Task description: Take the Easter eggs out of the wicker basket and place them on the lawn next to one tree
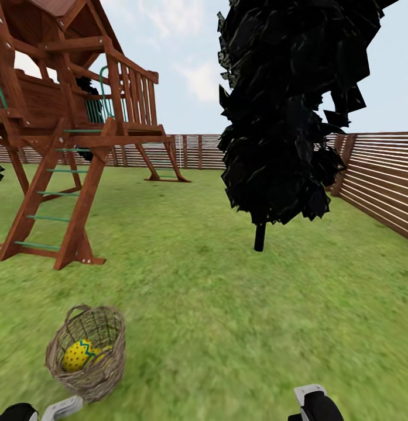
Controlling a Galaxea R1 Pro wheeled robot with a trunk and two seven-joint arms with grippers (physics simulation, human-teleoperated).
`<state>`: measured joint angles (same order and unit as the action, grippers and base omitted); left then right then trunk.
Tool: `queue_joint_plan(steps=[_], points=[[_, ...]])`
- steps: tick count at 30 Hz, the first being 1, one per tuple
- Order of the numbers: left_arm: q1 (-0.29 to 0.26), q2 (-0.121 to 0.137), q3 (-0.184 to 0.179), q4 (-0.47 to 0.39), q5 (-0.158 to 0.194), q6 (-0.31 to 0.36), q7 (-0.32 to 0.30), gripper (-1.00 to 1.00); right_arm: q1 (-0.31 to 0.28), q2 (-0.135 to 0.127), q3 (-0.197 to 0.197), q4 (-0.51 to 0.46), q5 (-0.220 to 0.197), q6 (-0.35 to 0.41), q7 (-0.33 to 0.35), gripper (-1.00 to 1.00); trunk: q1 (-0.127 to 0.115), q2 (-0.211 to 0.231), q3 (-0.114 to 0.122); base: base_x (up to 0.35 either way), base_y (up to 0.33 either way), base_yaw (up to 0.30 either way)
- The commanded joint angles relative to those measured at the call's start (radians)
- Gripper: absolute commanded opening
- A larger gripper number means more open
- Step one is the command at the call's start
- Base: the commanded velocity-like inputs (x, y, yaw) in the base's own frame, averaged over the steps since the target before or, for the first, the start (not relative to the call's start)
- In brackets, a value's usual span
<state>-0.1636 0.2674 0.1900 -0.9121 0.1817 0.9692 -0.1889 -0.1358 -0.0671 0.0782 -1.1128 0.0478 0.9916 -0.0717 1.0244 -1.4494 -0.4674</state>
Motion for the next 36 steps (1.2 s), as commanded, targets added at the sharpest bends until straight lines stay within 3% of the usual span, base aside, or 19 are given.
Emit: queue_joint_plan(steps=[1, 36], points=[[-0.001, 0.000, 0.002, -0.001, 0.001, 0.005, -0.003, 1.00, -0.001, -0.001, 0.003, -0.001, 0.004, 0.005, 0.000, 1.00, 0.001, -0.001, -0.001, 0.329, 0.000, 0.000], [-0.001, -0.005, 0.000, 0.001, -0.001, 0.005, -0.001, 1.00, -0.001, 0.000, 0.003, -0.001, 0.004, 0.004, 0.000, 1.00, 0.001, -0.001, -0.001, 0.329, 0.000, 0.000]])
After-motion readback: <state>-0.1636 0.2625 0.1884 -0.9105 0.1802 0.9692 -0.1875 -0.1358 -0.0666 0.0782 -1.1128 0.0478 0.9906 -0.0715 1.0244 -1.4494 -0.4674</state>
